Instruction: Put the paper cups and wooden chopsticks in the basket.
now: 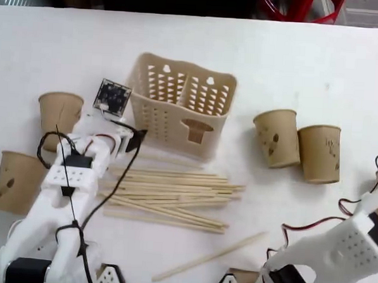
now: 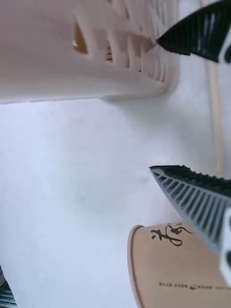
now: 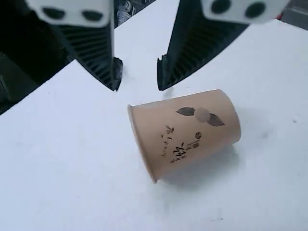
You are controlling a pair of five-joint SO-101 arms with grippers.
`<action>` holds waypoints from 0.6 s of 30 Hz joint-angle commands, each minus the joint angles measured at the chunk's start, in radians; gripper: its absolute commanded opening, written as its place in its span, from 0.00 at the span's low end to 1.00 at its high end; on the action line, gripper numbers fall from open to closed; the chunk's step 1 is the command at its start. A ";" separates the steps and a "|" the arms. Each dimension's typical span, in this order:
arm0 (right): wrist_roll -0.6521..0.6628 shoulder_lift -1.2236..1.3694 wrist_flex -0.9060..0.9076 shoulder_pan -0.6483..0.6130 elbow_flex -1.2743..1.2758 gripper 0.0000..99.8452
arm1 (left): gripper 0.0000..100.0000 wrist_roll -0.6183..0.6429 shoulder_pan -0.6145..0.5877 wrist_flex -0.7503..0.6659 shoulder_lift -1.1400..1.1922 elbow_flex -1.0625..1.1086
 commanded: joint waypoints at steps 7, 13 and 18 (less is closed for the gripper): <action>0.222 -0.096 -0.140 0.025 0.110 0.23 | 0.35 0.008 -0.010 -0.029 -0.002 -0.006; 0.341 -0.025 -0.160 0.015 0.110 0.24 | 0.35 0.008 -0.012 -0.029 -0.002 -0.006; 0.358 0.067 -0.160 -0.018 0.109 0.24 | 0.35 0.008 -0.012 -0.029 -0.002 -0.006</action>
